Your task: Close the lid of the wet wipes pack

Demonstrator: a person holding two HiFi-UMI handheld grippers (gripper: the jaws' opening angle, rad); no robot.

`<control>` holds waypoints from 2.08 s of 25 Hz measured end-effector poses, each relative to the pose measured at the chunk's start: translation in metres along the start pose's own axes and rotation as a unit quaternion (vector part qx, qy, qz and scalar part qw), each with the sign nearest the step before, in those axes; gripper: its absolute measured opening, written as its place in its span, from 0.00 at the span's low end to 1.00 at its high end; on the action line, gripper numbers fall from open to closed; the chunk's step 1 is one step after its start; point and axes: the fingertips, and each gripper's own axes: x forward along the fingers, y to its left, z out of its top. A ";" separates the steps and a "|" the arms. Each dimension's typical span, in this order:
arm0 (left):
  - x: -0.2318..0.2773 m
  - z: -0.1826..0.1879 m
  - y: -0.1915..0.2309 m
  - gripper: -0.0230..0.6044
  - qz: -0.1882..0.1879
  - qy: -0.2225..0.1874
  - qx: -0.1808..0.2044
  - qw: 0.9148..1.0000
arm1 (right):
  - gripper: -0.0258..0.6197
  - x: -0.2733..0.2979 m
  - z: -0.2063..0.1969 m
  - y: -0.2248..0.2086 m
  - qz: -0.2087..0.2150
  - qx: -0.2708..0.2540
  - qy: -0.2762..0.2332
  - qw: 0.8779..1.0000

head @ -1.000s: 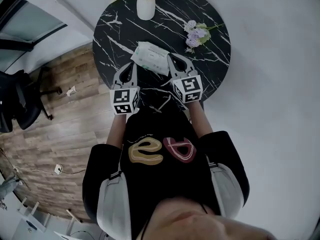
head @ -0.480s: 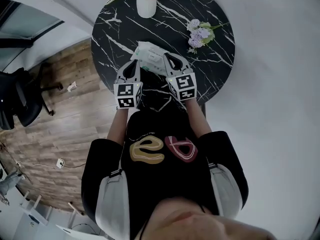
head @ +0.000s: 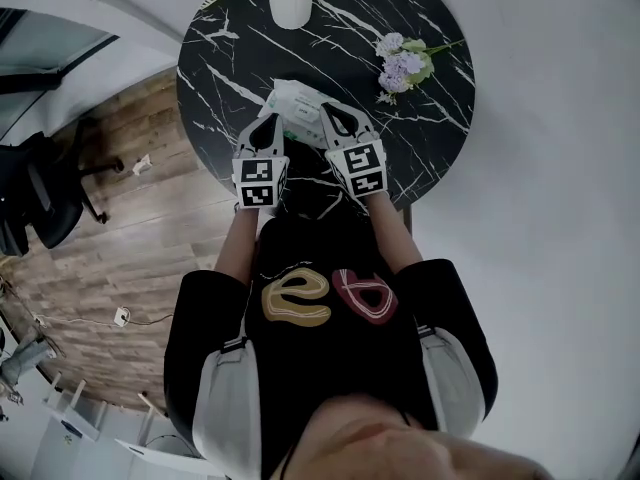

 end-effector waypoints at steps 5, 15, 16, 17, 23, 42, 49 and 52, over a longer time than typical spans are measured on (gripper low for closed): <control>0.015 -0.011 0.005 0.06 0.000 0.023 0.004 1.000 | 0.06 0.005 -0.005 0.000 0.002 0.001 0.011 1.000; 0.027 -0.033 0.008 0.06 0.002 0.058 0.001 0.998 | 0.06 0.006 -0.011 -0.005 -0.002 0.007 0.022 1.000; 0.028 -0.034 0.008 0.06 0.001 0.060 0.001 0.998 | 0.06 0.006 -0.012 -0.005 -0.001 0.007 0.025 1.000; 0.029 -0.035 0.008 0.06 0.000 0.062 0.002 0.998 | 0.06 0.007 -0.013 -0.004 0.000 0.008 0.027 1.000; 0.030 -0.036 0.009 0.06 -0.005 0.065 0.004 0.998 | 0.06 0.010 -0.015 0.002 0.008 0.007 0.031 0.999; 0.030 -0.038 0.008 0.06 -0.010 0.070 0.002 0.998 | 0.06 0.013 -0.029 0.013 0.017 0.002 0.052 0.999; 0.030 -0.037 0.009 0.06 -0.009 0.067 0.000 0.998 | 0.06 0.015 -0.033 0.016 0.023 0.002 0.055 0.998; 0.030 -0.037 0.009 0.06 -0.008 0.067 -0.001 0.998 | 0.06 0.015 -0.036 0.017 0.024 0.003 0.061 0.998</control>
